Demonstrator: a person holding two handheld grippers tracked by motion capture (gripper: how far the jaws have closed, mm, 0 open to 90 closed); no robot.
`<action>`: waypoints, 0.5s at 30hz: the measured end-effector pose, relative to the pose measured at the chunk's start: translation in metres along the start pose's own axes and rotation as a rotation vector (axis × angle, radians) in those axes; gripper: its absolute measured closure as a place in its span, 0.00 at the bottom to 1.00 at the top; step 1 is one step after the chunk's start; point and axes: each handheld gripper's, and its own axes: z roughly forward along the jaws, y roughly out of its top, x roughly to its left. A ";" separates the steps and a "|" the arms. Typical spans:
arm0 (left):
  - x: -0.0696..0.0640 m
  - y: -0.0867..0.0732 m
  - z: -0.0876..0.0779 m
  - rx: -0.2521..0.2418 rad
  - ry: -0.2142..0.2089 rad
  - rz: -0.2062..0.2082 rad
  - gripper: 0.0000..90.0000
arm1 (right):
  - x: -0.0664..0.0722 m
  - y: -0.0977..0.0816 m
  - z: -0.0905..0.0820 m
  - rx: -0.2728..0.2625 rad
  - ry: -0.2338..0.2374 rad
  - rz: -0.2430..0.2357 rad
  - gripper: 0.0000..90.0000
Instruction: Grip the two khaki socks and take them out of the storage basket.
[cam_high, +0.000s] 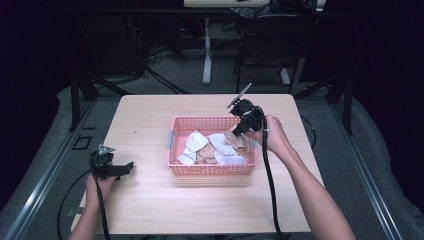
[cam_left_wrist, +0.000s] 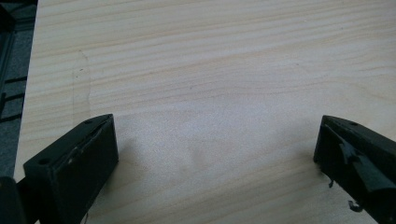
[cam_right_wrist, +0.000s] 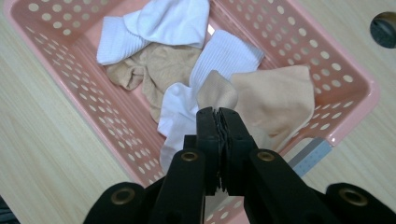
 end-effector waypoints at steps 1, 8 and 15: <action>0.000 0.000 0.000 0.000 0.000 0.000 0.00 | 0.000 0.001 -0.001 -0.001 -0.001 0.002 0.97; 0.000 0.000 0.000 0.000 0.000 0.000 0.00 | -0.001 0.003 -0.006 -0.016 -0.001 0.005 0.97; 0.000 0.000 0.000 0.000 0.000 0.000 0.00 | -0.002 0.006 -0.015 -0.026 -0.011 0.005 0.97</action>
